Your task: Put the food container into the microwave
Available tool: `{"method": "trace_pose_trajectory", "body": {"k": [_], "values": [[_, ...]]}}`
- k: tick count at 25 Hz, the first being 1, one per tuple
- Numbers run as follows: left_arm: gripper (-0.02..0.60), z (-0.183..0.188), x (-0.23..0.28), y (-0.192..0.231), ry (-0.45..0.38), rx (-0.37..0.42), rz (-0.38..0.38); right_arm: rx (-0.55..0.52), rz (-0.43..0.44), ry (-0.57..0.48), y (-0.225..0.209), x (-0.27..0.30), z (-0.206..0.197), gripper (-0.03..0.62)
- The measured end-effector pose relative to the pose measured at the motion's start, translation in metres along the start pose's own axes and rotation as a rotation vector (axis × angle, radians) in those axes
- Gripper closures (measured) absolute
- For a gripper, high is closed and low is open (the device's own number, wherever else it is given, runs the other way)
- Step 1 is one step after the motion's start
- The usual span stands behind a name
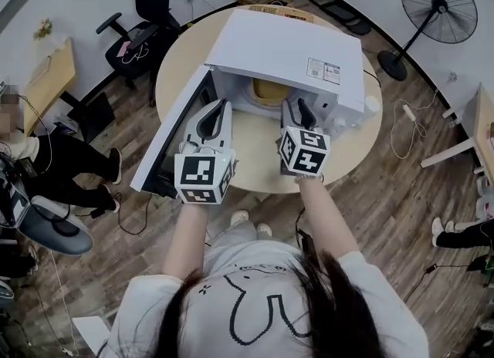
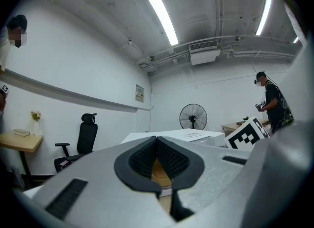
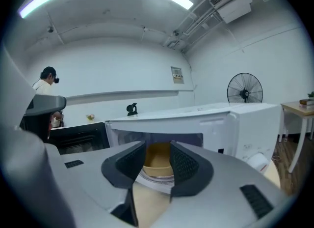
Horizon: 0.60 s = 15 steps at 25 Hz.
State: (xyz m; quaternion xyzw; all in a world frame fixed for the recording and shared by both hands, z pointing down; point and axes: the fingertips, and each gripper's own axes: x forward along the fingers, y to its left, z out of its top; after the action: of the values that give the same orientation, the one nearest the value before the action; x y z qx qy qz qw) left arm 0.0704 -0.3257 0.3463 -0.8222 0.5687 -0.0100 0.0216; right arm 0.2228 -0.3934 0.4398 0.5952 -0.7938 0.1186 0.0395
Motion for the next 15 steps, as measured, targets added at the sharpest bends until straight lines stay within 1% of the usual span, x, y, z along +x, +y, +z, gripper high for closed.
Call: {"method": "trace_pose_trajectory", "body": {"k": [3,6,10,15], "values": [[0.572,0.006,-0.001,0.001,-0.011,0.007,-0.001,-0.022,0.031,-0.031,0.005,-0.014,0.013,0.447],[0.572,0.010,0.000,0.000,-0.014,0.014,-0.021,-0.043,0.044,-0.060,0.007,-0.029,0.025,0.447],[0.572,0.014,0.002,-0.003,-0.007,0.018,-0.048,-0.080,0.058,-0.064,0.009,-0.046,0.038,0.456],[0.572,0.021,0.002,-0.001,-0.015,0.019,-0.066,-0.115,0.060,-0.077,0.010,-0.068,0.057,0.505]]}}
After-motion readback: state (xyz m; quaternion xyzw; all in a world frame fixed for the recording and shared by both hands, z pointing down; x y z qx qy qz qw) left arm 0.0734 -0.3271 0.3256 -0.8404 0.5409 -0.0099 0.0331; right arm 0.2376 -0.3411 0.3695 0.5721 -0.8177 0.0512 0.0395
